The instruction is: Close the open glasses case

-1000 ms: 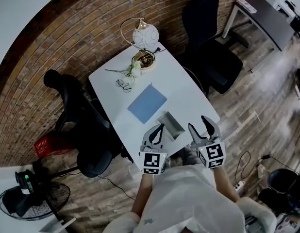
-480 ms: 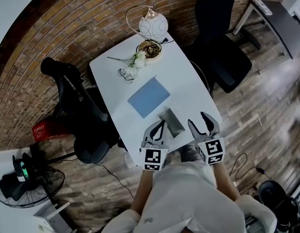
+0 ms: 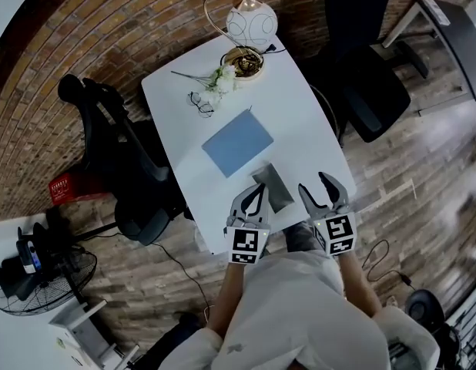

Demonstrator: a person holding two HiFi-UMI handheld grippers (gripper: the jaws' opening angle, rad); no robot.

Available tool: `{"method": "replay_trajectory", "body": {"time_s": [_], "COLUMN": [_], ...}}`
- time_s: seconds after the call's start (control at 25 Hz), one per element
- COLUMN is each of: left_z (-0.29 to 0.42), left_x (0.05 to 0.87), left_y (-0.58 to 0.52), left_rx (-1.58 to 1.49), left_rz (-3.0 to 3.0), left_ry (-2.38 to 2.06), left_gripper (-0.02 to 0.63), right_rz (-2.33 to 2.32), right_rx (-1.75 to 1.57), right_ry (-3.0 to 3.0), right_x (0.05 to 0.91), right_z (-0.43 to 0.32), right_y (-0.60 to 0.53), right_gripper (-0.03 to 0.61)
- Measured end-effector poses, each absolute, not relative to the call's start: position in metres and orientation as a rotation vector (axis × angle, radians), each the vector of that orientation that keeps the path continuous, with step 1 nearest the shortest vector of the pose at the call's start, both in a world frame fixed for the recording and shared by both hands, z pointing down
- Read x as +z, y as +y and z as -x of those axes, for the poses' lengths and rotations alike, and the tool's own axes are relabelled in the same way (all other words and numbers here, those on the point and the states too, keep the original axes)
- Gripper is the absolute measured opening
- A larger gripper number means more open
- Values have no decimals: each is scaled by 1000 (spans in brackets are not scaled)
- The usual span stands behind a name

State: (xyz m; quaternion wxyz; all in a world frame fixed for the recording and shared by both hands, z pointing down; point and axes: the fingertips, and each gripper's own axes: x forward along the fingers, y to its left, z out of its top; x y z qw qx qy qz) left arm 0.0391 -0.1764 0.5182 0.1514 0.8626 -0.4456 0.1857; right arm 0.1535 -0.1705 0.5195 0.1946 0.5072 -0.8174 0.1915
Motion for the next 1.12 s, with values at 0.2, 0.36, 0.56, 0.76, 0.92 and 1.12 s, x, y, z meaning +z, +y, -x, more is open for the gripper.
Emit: {"method": "replay_trajectory", "body": {"time_s": [0.2,0.36,0.56,0.76,0.92,1.12], "left_z": [-42,-43,-47,-51,-54,-58], "left_x": [534,548,565,582,593,608], "left_y": [-176,-174,-174,-174,-175,-174], "left_rx": [550,567,597,619,636,658], "left_rz": [-2436,-2407,-2378,-2348,-2326,-2306], "left_ry": [-1280,-1273,-1259,-1244,-1233,-1216], "left_gripper": [3,3,3,3,3,3], "right_rz": [-1381,-1352,-1334,-1311,-1288,-1261], "right_rx": [562,579,610,622,636,647], "right_ry": [-2292,-2288,-2275,-2259,-2253,-2242], "right_x": [535,546,558,575,585,600], "right_z": [-153,-152,-153,-155,-153,-150], "right_y": [-172,-173,-176,-177,-178,-178], "right_gripper": [245,245,245,245,245,245]}}
